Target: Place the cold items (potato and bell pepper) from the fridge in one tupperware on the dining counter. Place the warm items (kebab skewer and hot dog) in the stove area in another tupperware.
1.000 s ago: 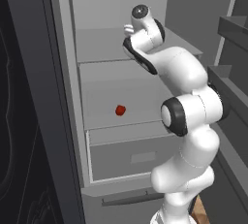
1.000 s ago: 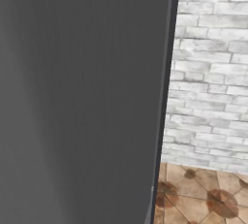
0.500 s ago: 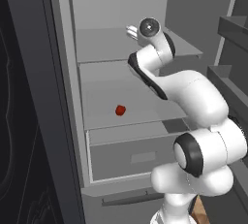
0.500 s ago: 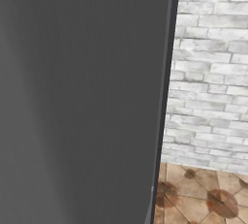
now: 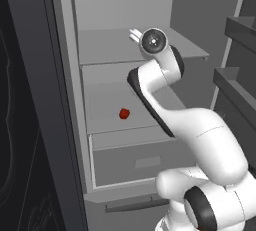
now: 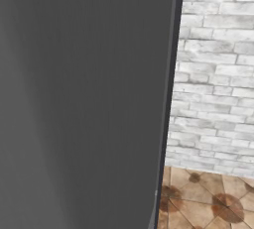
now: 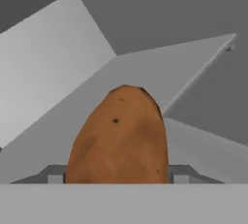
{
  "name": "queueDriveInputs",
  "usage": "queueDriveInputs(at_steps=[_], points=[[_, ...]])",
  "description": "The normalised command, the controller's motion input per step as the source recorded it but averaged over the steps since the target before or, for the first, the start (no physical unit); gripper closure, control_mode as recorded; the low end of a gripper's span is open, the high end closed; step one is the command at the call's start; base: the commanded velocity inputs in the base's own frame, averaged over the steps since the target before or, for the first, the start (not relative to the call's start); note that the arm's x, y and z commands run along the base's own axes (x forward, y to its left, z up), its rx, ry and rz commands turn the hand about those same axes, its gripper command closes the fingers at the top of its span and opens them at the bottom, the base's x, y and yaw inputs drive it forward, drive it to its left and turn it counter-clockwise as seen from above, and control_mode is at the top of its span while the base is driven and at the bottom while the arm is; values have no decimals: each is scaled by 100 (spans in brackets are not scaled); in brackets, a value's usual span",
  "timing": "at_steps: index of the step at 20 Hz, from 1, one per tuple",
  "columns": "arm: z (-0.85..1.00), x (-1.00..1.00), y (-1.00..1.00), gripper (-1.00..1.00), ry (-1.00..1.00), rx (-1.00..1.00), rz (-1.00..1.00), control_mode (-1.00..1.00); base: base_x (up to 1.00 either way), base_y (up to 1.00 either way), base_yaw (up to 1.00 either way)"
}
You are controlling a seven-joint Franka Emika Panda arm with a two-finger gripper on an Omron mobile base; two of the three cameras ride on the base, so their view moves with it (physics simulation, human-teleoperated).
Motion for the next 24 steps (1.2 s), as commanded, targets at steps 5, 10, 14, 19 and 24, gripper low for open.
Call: queueDriveInputs(at_steps=[5,10,14,19,24], points=[[-4,-98,0,100,13,4,-5,-100,0,0,0],[-49,-82,-7,100,17,0,-5,-100,0,0,0],[-73,-96,-29,100,10,0,-15,-100,0,0,0],[-94,-35,-23,100,8,-6,-32,-100,0,0,0],[-66,8,-14,100,8,0,-25,-100,0,0,0]])
